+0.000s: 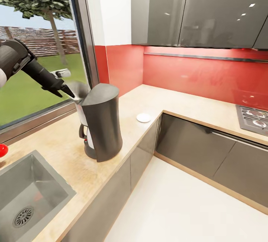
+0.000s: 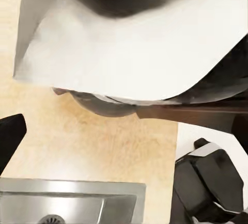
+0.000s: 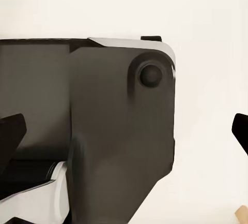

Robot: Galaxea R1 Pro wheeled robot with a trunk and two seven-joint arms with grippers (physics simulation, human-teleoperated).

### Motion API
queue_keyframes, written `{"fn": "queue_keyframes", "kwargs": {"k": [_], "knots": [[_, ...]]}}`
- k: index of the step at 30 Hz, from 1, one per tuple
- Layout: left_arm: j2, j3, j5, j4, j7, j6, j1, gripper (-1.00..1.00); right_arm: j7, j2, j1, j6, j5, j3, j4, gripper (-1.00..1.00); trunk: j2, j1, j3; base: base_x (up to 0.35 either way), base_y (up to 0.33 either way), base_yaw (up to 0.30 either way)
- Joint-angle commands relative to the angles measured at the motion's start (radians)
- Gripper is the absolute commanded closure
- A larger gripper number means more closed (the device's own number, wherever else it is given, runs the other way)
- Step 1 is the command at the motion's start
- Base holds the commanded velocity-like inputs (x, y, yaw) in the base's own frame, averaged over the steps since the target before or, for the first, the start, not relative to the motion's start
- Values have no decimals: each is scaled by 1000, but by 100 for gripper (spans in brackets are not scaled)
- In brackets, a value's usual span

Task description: Set up a coffee station on the kitchen countertop: keep the coffee maker on the countertop, move the bottle of coffee from the kitchen shelf to the counter next to the coffee maker, place a paper coffee filter on top of the coffee maker, put the saucer next to the coffee maker with the coffee cup on the saucer, and place the electric kettle next to the coffee maker.

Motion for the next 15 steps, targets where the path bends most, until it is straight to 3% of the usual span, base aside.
{"fn": "queue_keyframes", "kwargs": {"k": [1, 15], "knots": [[1, 3, -11, -2, -7, 11, 0, -100, -1, 0, -1, -3, -1, 1, 1, -100, -2, 1, -2, 0, 0, 0], [2, 3, -12, -2, -6, 12, -2, -100, -1, 0, -1, -3, -1, 1, 1, -100, -2, 1, -2, 0, 0, 0]]}}
